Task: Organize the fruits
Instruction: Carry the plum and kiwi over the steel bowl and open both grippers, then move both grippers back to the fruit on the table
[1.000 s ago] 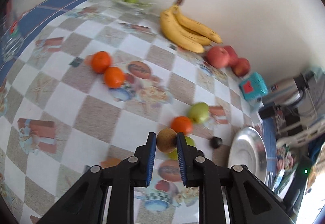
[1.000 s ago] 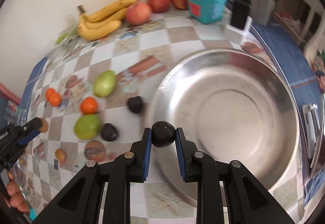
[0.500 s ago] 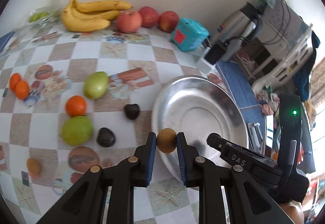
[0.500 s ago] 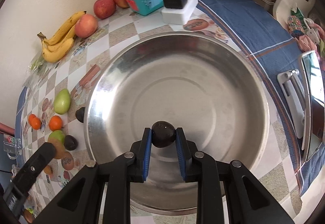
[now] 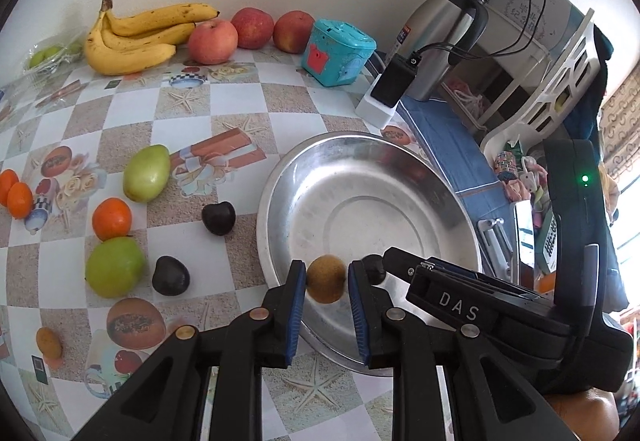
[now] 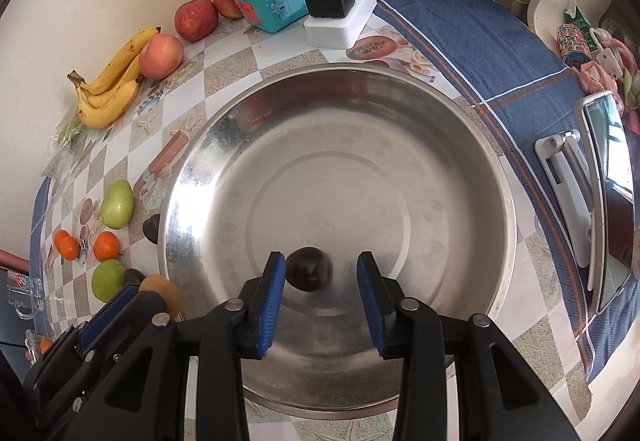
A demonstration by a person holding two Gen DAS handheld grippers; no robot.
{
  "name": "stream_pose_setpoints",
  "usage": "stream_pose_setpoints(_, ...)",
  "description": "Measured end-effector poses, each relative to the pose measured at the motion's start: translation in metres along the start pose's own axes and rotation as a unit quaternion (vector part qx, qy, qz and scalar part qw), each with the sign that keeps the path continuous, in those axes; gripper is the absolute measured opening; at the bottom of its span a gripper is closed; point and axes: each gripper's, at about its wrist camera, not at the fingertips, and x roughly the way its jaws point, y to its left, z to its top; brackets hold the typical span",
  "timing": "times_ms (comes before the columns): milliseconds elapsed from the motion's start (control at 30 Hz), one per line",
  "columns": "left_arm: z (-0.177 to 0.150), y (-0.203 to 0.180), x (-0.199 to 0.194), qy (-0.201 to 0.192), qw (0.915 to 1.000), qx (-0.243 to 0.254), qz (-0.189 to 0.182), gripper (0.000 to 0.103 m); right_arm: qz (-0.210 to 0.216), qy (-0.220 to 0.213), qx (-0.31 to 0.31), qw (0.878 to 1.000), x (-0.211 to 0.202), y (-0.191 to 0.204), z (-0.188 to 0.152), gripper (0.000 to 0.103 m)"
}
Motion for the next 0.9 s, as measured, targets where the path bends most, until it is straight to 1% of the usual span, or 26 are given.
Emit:
stream_pose_setpoints(33,0.000,0.000,0.000,0.000,1.0000,-0.002,-0.002,0.032,0.000,-0.002,0.001,1.000,-0.001,0.000,0.000,0.047)
stream_pose_setpoints(67,0.000,0.001,-0.001,-0.001,1.0000,-0.003,-0.004,0.038,0.001,-0.004,0.001,1.000,-0.002,0.000,0.001,0.049)
stream_pose_setpoints(167,0.001,0.002,-0.003,-0.003,1.0000,-0.005,-0.002,0.039,-0.001,-0.007,0.002,1.000,-0.003,0.001,0.002,0.054)
stream_pose_setpoints(233,0.002,0.004,-0.004,-0.004,0.9999,-0.010,-0.002,0.041,-0.002,-0.007,0.002,1.000,-0.004,0.000,0.002,0.055)
stream_pose_setpoints(267,0.002,0.006,-0.004,-0.004,0.9999,-0.014,0.000,0.045,-0.002,-0.007,0.003,1.000,-0.004,0.000,0.002,0.055)
stream_pose_setpoints(333,0.003,0.011,-0.005,-0.003,0.9996,-0.023,0.015,0.057,-0.005,-0.007,0.004,1.000,-0.005,0.000,0.002,0.056)
stream_pose_setpoints(367,0.003,0.016,-0.005,-0.001,0.9990,-0.032,0.033,0.067,-0.007,-0.007,0.003,1.000,-0.005,0.000,0.002,0.060)
stream_pose_setpoints(400,0.004,0.022,-0.006,-0.001,0.9980,-0.042,0.047,0.070,-0.009,-0.008,0.002,1.000,-0.005,0.000,0.002,0.062)
stream_pose_setpoints(467,0.004,0.035,-0.008,-0.001,0.9956,-0.063,0.070,0.072,-0.013,-0.007,0.000,1.000,-0.003,0.001,0.002,0.068)
stream_pose_setpoints(533,0.004,0.050,-0.011,0.004,0.9903,-0.085,0.110,0.078,-0.015,-0.006,-0.002,1.000,-0.002,0.002,0.001,0.072)
stream_pose_setpoints(567,0.003,0.059,-0.013,0.009,0.9854,-0.100,0.138,0.082,-0.017,-0.005,-0.005,1.000,-0.001,0.003,0.001,0.074)
stream_pose_setpoints(600,0.002,0.068,-0.014,0.014,0.9810,-0.112,0.158,0.083,-0.018,-0.005,-0.009,1.000,-0.001,0.005,0.001,0.075)
stream_pose_setpoints(667,-0.002,0.087,-0.017,0.021,0.9726,-0.141,0.184,0.084,-0.017,-0.005,-0.016,1.000,0.000,0.009,-0.001,0.076)
stream_pose_setpoints(733,-0.006,0.105,-0.022,0.020,0.9652,-0.168,0.200,0.089,-0.015,-0.005,-0.024,1.000,0.000,0.013,-0.002,0.076)
stream_pose_setpoints(800,-0.009,0.119,-0.030,0.014,0.9586,-0.188,0.214,0.097,-0.014,-0.006,-0.034,0.999,0.001,0.019,-0.004,0.080)
stream_pose_setpoints(833,-0.010,0.125,-0.034,0.009,0.9557,-0.197,0.219,0.099,-0.014,-0.007,-0.038,0.999,0.001,0.022,-0.004,0.084)
stream_pose_setpoints(900,-0.011,0.136,-0.042,0.002,0.9510,-0.211,0.226,0.102,-0.011,-0.009,-0.047,0.999,0.000,0.030,-0.005,0.085)
